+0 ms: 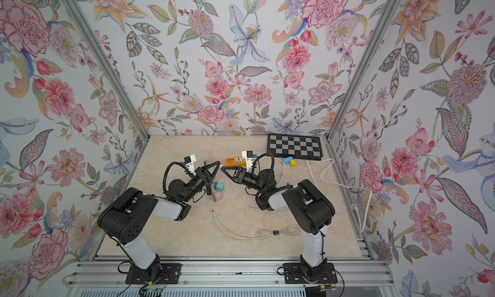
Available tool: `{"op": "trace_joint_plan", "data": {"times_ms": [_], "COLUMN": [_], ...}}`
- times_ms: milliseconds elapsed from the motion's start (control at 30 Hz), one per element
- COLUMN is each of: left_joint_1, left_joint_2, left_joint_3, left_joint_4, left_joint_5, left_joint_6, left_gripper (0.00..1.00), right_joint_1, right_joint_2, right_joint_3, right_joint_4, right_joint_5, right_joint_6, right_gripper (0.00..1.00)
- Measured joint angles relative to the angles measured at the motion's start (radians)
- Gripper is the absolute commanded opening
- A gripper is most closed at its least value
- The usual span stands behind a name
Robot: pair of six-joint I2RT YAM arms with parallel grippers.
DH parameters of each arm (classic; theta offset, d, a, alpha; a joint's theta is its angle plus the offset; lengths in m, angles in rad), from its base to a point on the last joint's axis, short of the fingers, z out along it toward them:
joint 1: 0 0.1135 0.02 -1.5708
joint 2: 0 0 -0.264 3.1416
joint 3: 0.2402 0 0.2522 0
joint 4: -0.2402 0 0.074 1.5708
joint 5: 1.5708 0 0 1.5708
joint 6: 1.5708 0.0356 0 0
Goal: Charge the electric toothbrush
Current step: Pick up the charging cable from the center of the board, then pick up the plug from the center of the board.
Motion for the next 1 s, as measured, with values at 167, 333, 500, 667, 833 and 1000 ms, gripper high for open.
{"op": "trace_joint_plan", "data": {"times_ms": [167, 333, 500, 667, 833, 1000], "left_joint_1": [-0.001, -0.006, -0.010, -0.018, -0.014, 0.002], "left_joint_2": [0.000, 0.000, -0.030, -0.303, -0.490, -0.494], "left_joint_3": [0.000, 0.000, -0.010, -0.001, 0.161, 0.272], "left_joint_4": [0.000, 0.001, -0.021, -0.385, -0.809, -1.149], "left_joint_5": [-0.002, -0.021, -0.029, -0.104, -0.171, -0.070], "left_joint_6": [0.000, 0.004, 0.096, 0.427, 0.882, 1.398], "left_gripper": [0.00, 0.00, 0.51, 0.75, 0.69, 0.63], "right_joint_1": [0.000, 0.001, -0.006, -0.071, -0.179, -0.246], "right_joint_2": [0.006, 0.007, 0.005, -0.071, -0.190, -0.269], "right_joint_3": [0.002, 0.002, 0.000, -0.062, -0.103, -0.121], "right_joint_4": [0.005, 0.009, 0.011, -0.018, -0.116, -0.243], "right_joint_5": [0.003, 0.015, 0.013, -0.010, -0.067, -0.114], "right_joint_6": [-0.003, -0.006, -0.028, -0.090, -0.176, -0.257], "right_gripper": [0.08, 0.00, 0.00, 0.00, 0.00, 0.00]}}
